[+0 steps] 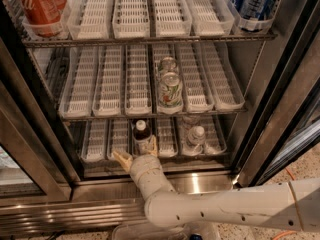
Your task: Pick blue plastic bottle from bottom shelf of fridge
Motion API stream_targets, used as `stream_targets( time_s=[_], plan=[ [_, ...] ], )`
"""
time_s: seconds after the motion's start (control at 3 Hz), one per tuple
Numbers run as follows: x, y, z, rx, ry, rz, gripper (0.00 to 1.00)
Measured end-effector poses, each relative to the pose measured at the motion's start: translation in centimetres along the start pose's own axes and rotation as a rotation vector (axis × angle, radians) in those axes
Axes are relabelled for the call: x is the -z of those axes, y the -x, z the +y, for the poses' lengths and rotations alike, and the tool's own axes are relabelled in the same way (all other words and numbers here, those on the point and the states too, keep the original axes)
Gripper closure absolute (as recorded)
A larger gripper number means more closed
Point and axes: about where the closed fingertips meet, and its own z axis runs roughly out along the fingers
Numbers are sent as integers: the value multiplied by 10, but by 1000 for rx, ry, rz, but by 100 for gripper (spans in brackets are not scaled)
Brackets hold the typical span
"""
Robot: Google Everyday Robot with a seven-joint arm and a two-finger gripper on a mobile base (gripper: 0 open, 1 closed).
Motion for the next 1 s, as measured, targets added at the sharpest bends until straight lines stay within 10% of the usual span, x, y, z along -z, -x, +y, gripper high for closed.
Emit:
stream_targets(
  time_s=[1.0],
  plan=[
    [-2,-1,6,-11,-7,-22,96]
  ],
)
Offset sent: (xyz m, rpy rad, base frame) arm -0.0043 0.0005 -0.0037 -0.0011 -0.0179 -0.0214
